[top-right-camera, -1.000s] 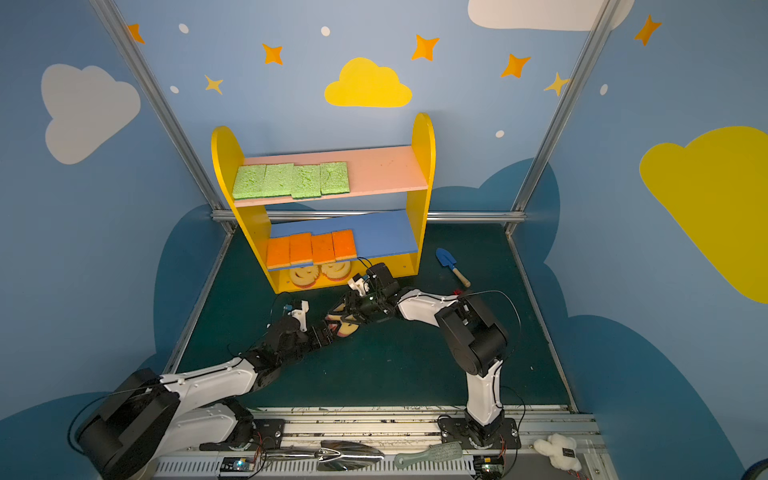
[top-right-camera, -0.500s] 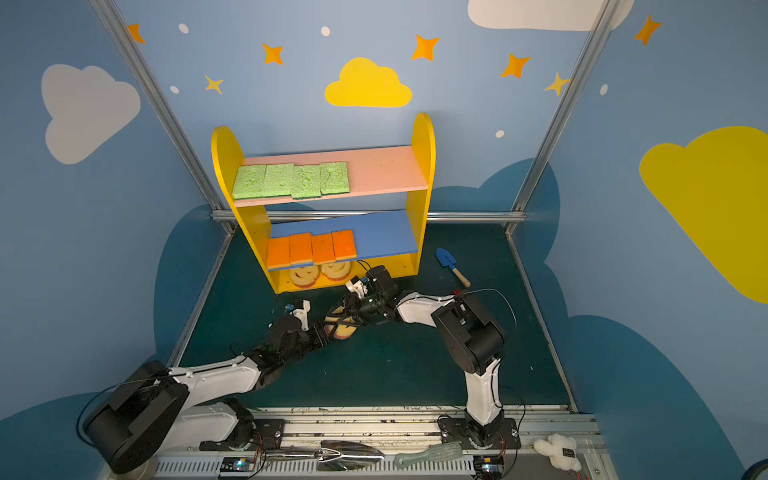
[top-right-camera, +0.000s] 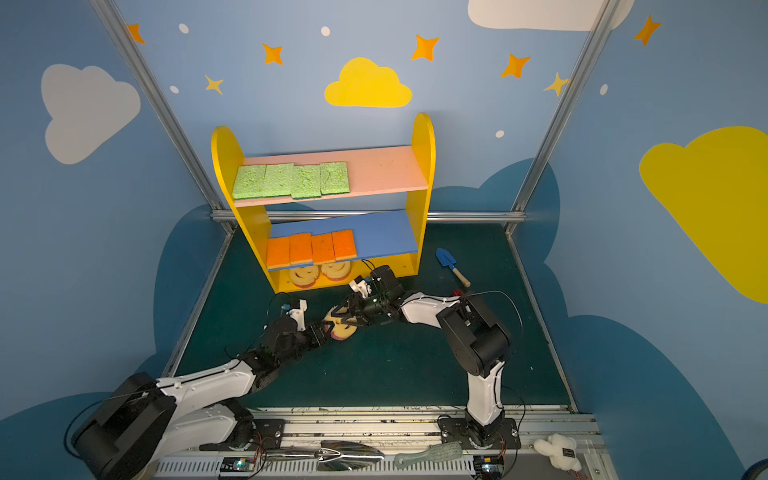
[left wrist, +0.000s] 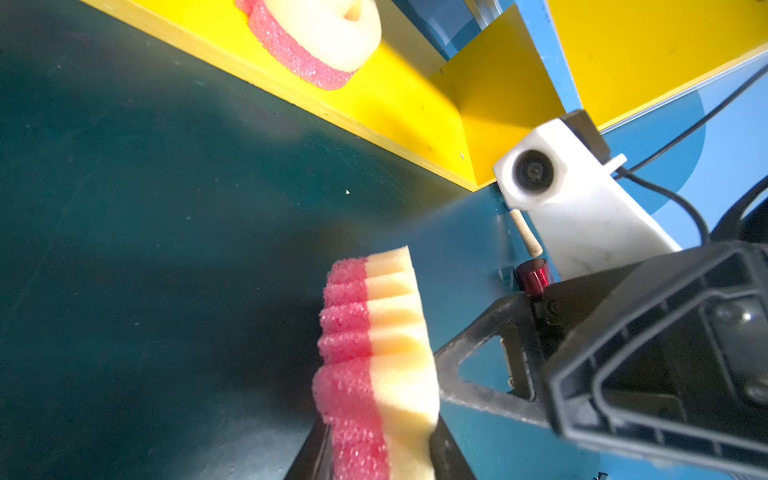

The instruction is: Place and organize the cleaning sponges onto the shelf

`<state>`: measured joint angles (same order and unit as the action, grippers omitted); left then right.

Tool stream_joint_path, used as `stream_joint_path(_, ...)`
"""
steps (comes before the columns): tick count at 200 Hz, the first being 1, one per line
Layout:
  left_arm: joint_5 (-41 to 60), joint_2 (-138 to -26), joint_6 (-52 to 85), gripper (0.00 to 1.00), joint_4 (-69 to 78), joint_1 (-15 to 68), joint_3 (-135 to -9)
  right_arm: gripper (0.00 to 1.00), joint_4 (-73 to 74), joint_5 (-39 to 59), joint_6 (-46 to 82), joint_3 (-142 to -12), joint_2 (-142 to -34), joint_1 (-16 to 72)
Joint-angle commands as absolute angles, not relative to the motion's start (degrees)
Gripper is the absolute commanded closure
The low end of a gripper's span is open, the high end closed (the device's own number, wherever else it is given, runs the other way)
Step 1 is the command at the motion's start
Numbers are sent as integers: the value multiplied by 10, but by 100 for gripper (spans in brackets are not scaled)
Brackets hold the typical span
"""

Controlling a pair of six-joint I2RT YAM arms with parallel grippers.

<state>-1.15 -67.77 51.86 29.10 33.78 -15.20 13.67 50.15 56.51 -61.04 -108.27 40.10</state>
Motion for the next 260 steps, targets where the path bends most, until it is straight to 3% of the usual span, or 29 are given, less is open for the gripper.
stream_joint_path(1, -19, -665, 510, 67, 288, 333, -145, 43, 128, 496, 555, -580, -1047, 373)
stream_joint_path(41, -19, -668, 513, 67, 291, 333, -140, 52, 140, 498, 561, -524, -1014, 340)
stream_joint_path(99, -19, -683, 517, 66, 305, 333, -140, 50, 242, 511, 614, -467, -1053, 340)
stream_joint_path(146, -19, -694, 517, 66, 311, 333, -137, 49, 289, 517, 641, -471, -1097, 340)
stream_joint_path(204, -21, -716, 517, 66, 324, 333, -137, 61, 265, 514, 625, -499, -1132, 342)
stream_joint_path(260, -12, -753, 522, 66, 349, 333, -143, 62, 277, 518, 635, -513, -1162, 344)
